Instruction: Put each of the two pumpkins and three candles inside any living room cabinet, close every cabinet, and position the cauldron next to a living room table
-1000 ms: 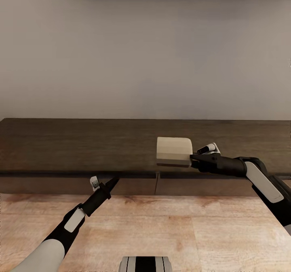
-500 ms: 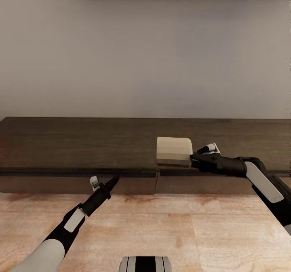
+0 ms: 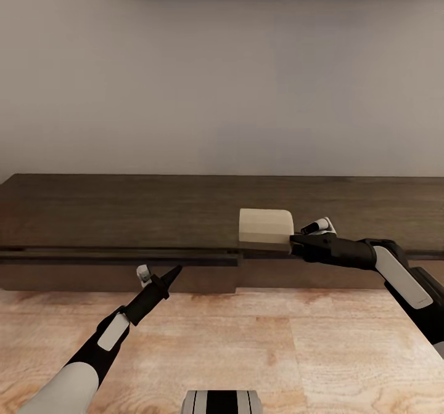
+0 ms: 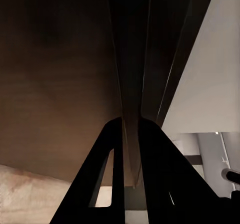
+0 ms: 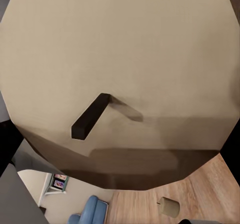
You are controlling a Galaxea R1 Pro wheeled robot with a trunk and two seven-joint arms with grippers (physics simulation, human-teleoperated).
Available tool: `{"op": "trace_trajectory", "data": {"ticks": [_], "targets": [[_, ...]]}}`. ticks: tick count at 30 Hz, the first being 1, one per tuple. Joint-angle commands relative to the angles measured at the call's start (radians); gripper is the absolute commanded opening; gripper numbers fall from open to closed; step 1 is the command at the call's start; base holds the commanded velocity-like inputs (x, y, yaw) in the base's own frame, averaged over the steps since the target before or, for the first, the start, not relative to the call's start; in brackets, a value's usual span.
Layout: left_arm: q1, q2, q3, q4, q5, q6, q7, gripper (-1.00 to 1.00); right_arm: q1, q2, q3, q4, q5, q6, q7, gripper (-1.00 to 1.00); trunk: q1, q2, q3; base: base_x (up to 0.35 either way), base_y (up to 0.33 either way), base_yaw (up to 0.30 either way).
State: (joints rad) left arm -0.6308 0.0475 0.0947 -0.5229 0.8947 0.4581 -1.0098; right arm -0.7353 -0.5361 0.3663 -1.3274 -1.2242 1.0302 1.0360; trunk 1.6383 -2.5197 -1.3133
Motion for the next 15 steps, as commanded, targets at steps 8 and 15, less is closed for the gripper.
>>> {"op": "trace_trajectory", "data": {"ticks": [8, 15], "targets": [[0.000, 0.000, -0.003, 0.041, -0.010, -0.007, 0.002, -1.00, -0.001, -0.001, 0.002, 0.000, -0.003, 0.004, 0.003, -1.00, 0.000, 0.000, -0.001, 0.000, 0.000, 0.000], [0.000, 0.000, -0.003, 0.041, -0.010, -0.007, 0.002, -1.00, -0.001, -0.001, 0.002, 0.000, -0.003, 0.004, 0.003, -1.00, 0.000, 0.000, -0.001, 0.000, 0.000, 0.000]]}}
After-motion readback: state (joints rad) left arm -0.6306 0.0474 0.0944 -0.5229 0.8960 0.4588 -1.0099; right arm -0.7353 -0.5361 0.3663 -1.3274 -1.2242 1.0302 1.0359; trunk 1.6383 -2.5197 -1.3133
